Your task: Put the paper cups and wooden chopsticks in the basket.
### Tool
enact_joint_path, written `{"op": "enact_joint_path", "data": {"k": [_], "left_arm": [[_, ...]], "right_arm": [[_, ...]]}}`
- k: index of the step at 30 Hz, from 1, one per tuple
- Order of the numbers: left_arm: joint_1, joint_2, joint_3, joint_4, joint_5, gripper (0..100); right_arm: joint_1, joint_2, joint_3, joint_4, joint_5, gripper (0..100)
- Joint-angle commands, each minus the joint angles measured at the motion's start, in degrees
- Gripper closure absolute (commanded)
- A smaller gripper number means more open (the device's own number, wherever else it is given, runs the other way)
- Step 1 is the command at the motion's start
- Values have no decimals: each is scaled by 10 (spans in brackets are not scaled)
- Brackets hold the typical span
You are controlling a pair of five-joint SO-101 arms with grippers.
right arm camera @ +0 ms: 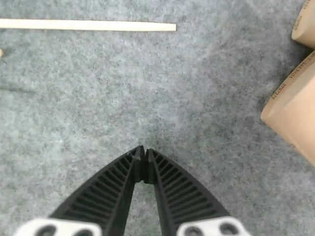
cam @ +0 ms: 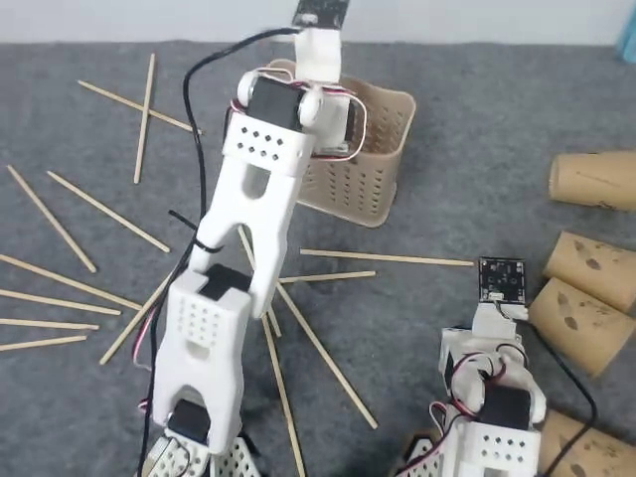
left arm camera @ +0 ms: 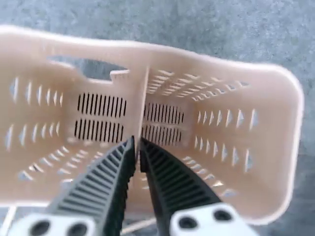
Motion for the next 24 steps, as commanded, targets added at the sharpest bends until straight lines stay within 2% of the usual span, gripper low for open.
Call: {"op": "enact_joint_path", "data": {"k": [1,8,12,15,18,24], "left_arm": [[5,-65,33,19,42,989],[4,-124,34,18,47,987],[1,-156,11,18,-30,962],[0,-176,5,18,-120,934],[-35,-192,10,19,-178,905],[-142,-199,58,19,-182,791]], "right_arm": [[6,-6,11,4,7,991],[6,-6,11,4,7,991],[7,-6,11,4,7,991],[7,-6,11,4,7,991],[7,-6,11,4,7,991],[7,-6,11,4,7,991]]}}
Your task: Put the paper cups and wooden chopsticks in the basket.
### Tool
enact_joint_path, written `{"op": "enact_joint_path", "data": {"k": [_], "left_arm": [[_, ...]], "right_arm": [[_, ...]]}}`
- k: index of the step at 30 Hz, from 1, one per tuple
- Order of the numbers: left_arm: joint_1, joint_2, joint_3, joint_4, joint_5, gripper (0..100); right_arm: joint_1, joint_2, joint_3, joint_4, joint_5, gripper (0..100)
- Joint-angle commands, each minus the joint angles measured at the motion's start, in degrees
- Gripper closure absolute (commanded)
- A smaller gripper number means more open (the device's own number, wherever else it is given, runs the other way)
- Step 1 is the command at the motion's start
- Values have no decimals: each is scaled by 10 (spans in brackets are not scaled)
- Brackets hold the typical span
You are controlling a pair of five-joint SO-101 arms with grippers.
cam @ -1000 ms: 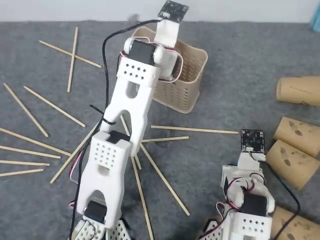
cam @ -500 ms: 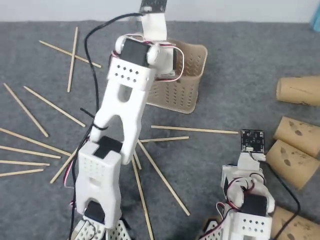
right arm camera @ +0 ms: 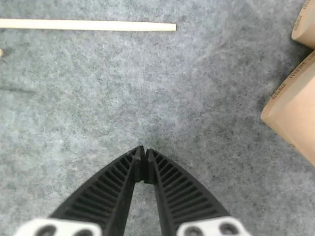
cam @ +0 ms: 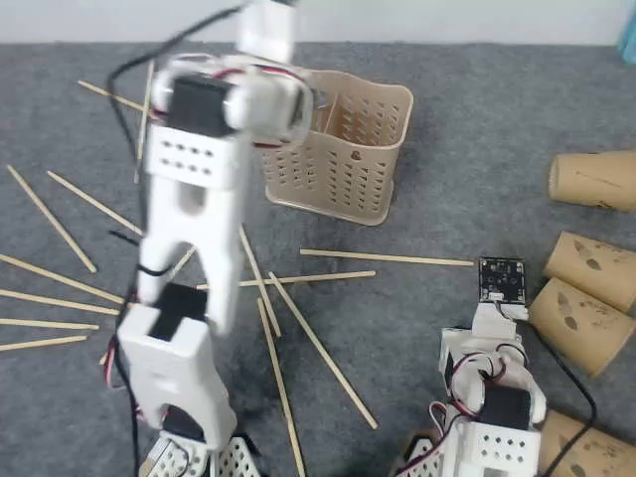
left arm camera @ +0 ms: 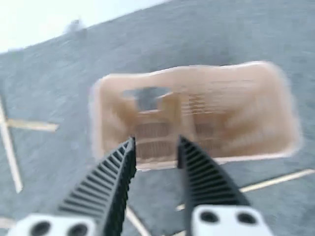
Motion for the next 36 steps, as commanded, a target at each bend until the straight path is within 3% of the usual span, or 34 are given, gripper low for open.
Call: {"op": "enact_joint_path", "data": {"k": [1,18,23,25,31,36], "left_arm": [[-51,-40,14,18,-8,780],[-76,82,55,-29,-35,781],[-54,81,55,18,-34,998],[-42,81,61,19,-32,979],[-37,76,69,19,105,989],[-26,12,106,19,177,989]], "right_arm": [[7,-6,11,4,7,991],[7,-6,11,4,7,991],[7,-6,11,4,7,991],[7,-6,11,4,7,991],[7,-6,11,4,7,991],[7,-6,11,4,7,991]]}}
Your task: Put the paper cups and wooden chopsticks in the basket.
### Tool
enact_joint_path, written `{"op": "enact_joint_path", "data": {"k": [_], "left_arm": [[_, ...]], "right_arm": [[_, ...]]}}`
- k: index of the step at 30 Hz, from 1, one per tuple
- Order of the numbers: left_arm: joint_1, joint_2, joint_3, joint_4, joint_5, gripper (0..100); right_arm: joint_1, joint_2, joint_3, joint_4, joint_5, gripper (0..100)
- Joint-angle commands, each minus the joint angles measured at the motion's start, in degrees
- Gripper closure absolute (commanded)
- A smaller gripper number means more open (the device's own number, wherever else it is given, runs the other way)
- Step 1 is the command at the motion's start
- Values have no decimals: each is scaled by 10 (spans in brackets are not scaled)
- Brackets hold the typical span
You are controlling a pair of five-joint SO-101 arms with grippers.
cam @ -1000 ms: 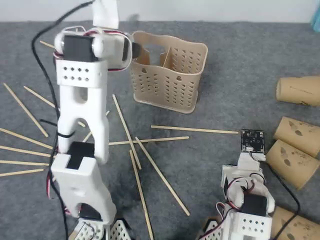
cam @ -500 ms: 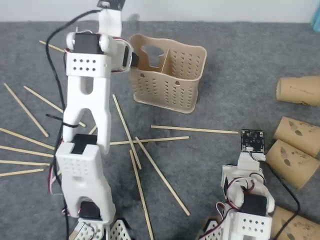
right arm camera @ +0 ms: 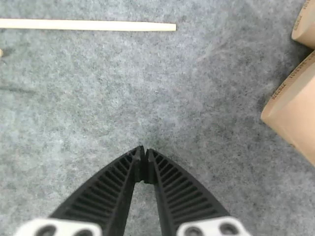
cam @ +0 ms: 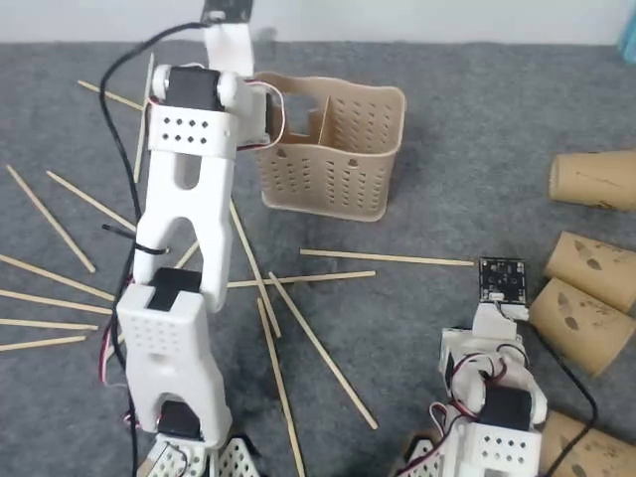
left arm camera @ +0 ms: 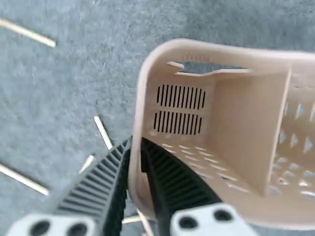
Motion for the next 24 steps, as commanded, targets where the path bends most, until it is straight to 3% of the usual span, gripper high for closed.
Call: {"op": "enact_joint_path", "data": {"k": [1,6,14,21,24], "left_arm": [[19,-83,37,20,53,989],[45,-179,125,18,72,989],[15,-175,120,18,70,987],[15,-177,124,20,34,818],[13,-193,126,20,27,813]], "right_arm": [[7,-6,11,4,7,991],[7,-6,11,4,7,991],[7,-6,11,4,7,991],[7,-6,11,4,7,991],[7,-6,11,4,7,991]]}}
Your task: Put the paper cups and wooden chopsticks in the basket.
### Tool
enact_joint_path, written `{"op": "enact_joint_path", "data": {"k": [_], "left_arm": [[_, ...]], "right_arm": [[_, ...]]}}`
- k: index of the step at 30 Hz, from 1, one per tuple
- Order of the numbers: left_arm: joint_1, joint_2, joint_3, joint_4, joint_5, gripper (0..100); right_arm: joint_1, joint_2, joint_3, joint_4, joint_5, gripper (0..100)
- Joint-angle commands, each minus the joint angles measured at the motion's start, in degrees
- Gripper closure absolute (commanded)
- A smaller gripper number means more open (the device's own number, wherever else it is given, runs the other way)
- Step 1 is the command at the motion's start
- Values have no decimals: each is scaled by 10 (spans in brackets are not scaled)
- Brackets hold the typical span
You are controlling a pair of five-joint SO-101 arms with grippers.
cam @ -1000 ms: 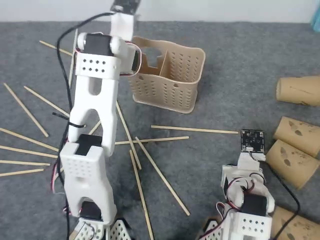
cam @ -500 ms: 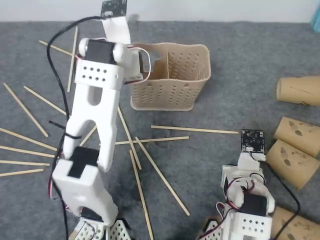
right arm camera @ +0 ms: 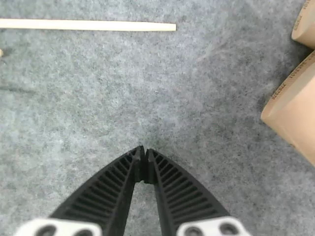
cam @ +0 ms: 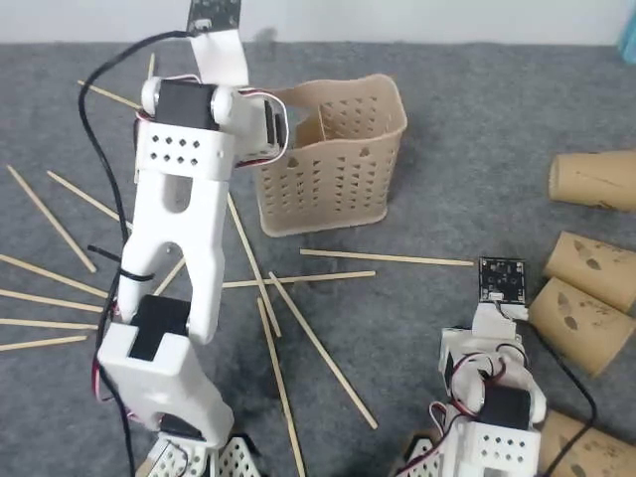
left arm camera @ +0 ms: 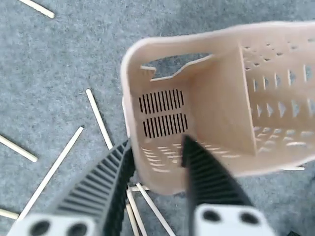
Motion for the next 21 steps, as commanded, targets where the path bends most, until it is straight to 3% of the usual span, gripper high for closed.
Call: {"op": "enact_joint_path", "data": {"k": [1,7,15,21], "left_arm": [[-5,-66,5,19,-25,815],[-15,-196,51,19,-73,816],[-185,-332,128,16,-140,816],[-295,-362,160,9,-187,815]], "right_arm": [[7,-6,11,4,7,991],[7,-6,11,4,7,991],[7,-6,11,4,7,991],[7,-6,11,4,7,991]]}}
